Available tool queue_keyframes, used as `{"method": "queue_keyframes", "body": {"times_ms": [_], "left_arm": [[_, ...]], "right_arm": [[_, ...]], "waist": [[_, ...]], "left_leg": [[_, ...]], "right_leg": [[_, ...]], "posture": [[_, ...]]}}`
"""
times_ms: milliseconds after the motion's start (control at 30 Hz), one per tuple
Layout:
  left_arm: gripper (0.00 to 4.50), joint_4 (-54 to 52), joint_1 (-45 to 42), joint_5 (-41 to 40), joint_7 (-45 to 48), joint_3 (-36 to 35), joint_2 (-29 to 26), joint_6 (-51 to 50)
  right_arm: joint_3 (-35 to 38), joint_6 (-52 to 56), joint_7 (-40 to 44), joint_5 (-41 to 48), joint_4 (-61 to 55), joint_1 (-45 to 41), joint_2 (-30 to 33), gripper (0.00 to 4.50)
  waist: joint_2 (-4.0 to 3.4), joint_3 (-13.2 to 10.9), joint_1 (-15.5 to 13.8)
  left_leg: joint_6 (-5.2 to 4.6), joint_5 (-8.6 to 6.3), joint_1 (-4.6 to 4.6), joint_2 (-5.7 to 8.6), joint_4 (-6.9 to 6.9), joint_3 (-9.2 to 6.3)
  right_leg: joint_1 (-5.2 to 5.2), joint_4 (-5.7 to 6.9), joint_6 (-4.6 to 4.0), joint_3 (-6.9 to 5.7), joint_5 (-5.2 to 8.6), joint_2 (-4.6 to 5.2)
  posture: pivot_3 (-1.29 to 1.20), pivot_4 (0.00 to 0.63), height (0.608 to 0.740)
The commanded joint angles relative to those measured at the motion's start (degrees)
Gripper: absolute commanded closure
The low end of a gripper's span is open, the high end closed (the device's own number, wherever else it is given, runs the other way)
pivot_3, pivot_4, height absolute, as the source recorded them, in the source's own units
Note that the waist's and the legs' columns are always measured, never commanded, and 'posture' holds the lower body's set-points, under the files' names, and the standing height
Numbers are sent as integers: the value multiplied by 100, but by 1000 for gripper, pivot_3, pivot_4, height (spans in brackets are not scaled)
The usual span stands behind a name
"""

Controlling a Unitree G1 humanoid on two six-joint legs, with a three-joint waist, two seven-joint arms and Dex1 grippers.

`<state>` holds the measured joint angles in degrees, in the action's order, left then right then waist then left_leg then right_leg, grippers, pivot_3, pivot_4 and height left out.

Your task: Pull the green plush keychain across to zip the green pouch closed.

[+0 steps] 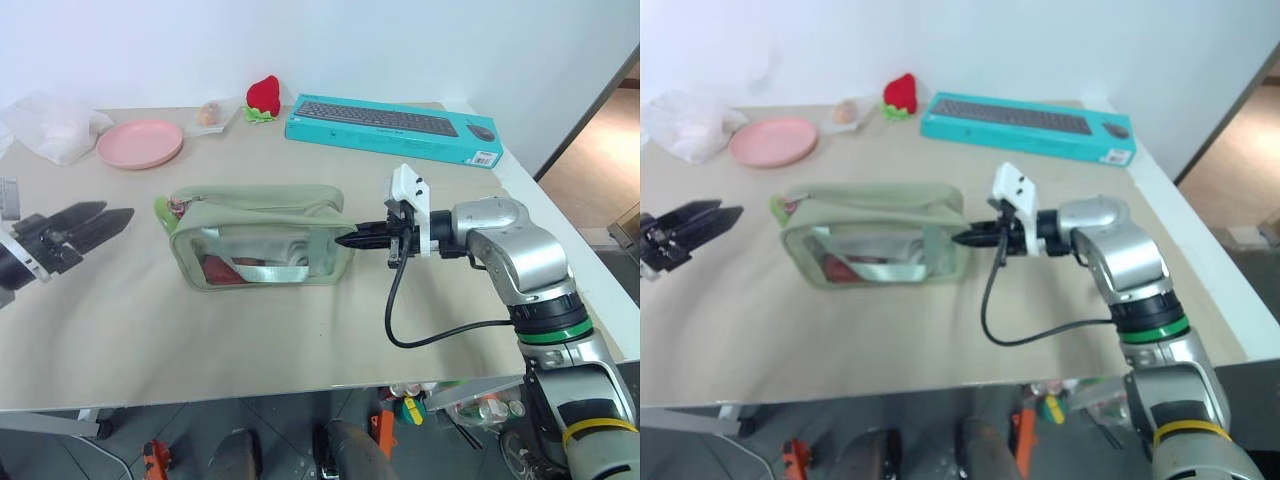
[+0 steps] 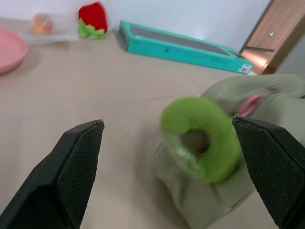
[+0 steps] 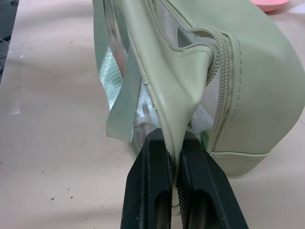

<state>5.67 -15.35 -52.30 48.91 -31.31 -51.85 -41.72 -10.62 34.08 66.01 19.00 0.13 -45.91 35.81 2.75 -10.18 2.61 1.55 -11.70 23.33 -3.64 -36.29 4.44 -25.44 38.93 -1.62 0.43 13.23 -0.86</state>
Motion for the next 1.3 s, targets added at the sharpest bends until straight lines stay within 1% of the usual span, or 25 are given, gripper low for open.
{"method": "queue_keyframes", "body": {"times_ms": [33,200,367,500,633,800,933,1067,1100,1233,1300], "left_arm": [[0,-109,-30,-36,92,-81,45,-48],[0,44,-333,-47,21,151,322,-170],[0,443,-729,306,86,617,575,-95],[0,688,-991,451,203,797,688,-66],[0,719,-1123,587,297,962,807,-59],[1457,429,-1171,392,472,888,887,-175],[2917,129,-1164,182,490,673,821,-263],[4326,-254,-1186,-167,459,297,703,-413],[4486,-313,-1208,-244,429,211,679,-440],[4486,-458,-1468,-628,224,-57,631,-576],[4486,-549,-1707,-758,82,-25,693,-625]], "right_arm": [[54,58,-15,95,-257,-15,-24,4491],[49,127,-59,116,-422,33,-23,4491],[92,207,-130,134,-542,87,14,4491],[131,271,-180,164,-627,128,45,4491],[152,319,-242,192,-686,158,56,4491],[160,366,-312,218,-751,203,76,4500],[149,362,-329,222,-749,209,69,4500],[101,344,-328,206,-696,195,41,4500],[97,342,-324,207,-689,191,39,4500],[70,318,-308,203,-649,167,25,4500],[56,299,-308,188,-600,128,6,4500]], "waist": [[0,0,0],[1,1,-6],[3,2,7],[4,2,5],[4,2,4],[5,3,4],[5,3,4],[5,3,5],[5,3,5],[5,3,3],[5,3,2]], "left_leg": [[0,0,-1,1,-1,1],[0,0,-1,0,0,-1],[0,0,-3,0,-1,0],[1,0,-2,1,-1,-1],[1,0,-1,-1,-1,-2],[1,0,-1,-1,-1,-1],[1,0,0,0,-2,-2],[1,0,0,-1,-3,-3],[1,0,0,-1,-3,-3],[2,1,0,0,-4,-4],[3,2,0,1,-7,-5]], "right_leg": [[1,0,0,0,-1,1],[1,1,0,-2,-1,-1],[2,4,0,2,-1,-6],[1,5,0,0,-1,-13],[1,5,0,-2,-1,-11],[1,5,0,1,-1,-7],[2,5,0,1,-1,-6],[2,5,1,0,-1,-6],[1,5,1,1,-1,-6],[4,5,1,-1,-1,-5],[5,5,4,-1,-3,-5]], "posture": [[0,150,740],[0,150,740],[0,150,740],[0,150,740],[0,150,740],[0,150,740],[0,150,740],[0,150,740],[0,150,740],[0,150,740],[0,150,740]]}}
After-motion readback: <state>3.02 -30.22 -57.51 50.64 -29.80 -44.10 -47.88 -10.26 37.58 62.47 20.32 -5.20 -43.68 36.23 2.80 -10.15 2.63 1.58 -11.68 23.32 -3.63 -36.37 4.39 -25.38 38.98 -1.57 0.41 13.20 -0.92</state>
